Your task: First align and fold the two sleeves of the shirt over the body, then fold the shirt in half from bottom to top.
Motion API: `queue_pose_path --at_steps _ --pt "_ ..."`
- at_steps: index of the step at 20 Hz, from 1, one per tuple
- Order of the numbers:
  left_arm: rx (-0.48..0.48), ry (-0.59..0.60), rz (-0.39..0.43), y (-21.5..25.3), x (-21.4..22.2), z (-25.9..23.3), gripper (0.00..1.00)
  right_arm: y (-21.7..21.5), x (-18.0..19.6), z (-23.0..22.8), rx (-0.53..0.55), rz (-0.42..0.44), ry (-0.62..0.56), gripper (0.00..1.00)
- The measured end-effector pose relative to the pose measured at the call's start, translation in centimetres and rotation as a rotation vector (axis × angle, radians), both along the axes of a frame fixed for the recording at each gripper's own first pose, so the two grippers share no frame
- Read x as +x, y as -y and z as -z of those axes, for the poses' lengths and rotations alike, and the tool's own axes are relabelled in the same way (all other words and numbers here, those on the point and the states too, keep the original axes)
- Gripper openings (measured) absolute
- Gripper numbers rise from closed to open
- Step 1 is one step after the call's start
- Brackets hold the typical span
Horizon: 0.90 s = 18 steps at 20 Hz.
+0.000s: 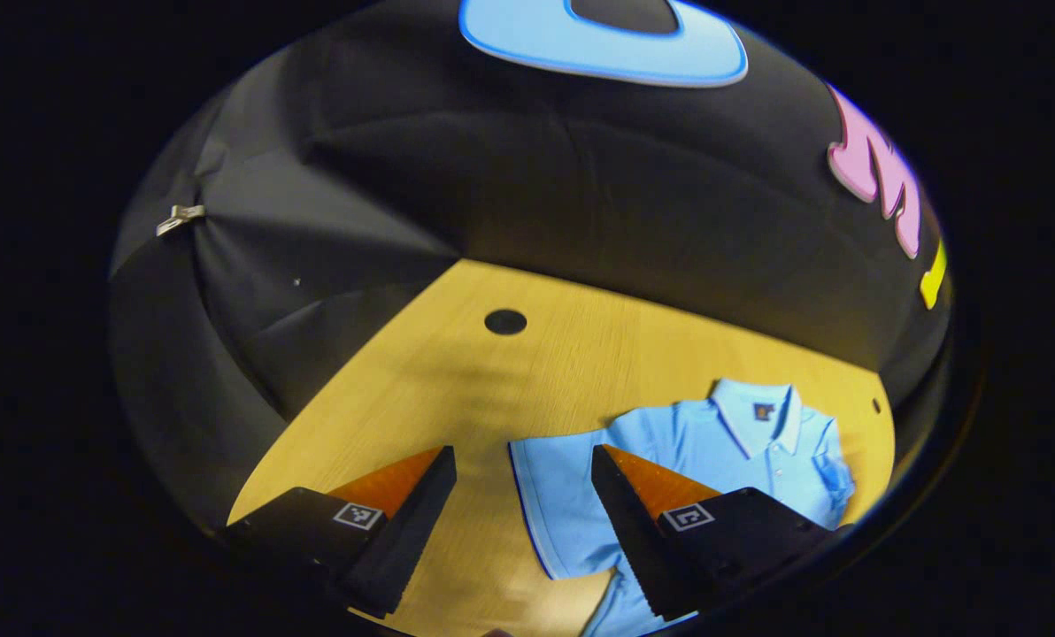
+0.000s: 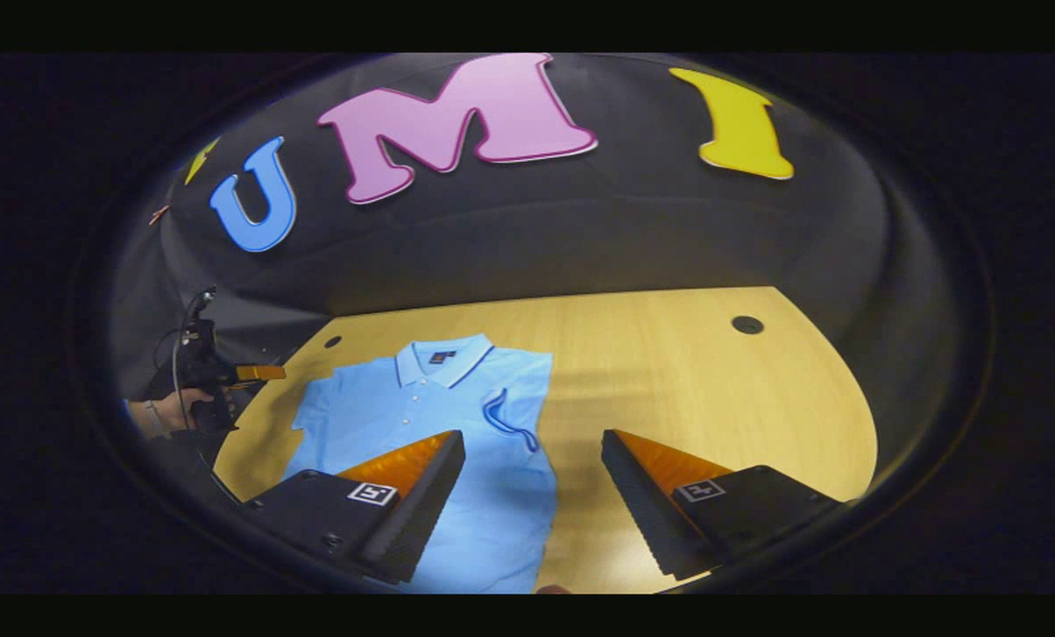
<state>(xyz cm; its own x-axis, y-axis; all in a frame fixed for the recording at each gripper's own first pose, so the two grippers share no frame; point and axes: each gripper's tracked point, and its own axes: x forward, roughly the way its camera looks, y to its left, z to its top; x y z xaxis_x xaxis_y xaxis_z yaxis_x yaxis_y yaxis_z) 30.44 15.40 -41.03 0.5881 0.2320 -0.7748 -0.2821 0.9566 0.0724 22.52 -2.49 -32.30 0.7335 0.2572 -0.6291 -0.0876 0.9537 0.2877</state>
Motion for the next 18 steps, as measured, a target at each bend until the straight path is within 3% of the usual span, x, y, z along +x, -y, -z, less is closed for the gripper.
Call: queue_pose_path --at_steps 5,7,11,14,18 --pt "-0.008 -0.171 -0.038 0.1 -1.5 5.3 0.97 4.1 -3.4 1.7 0.047 0.116 -0.052 0.98" --pt "0.007 -0.17 0.016 0.5 -1.1 5.7 0.92 4.9 -4.2 2.5 0.047 0.142 -0.072 0.98" --pt "-0.003 -0.155 0.066 1.9 -0.1 5.8 0.1 4.6 -5.0 4.1 0.096 0.16 -0.127 0.98" --pt "-0.081 -0.128 0.076 3.6 0.1 5.3 0.07 3.8 -4.6 3.7 0.115 0.15 -0.115 0.98" --pt "-0.116 -0.014 0.199 7.1 2.2 1.6 0.06 3.9 -4.4 3.6 0.126 0.153 -0.112 0.98"
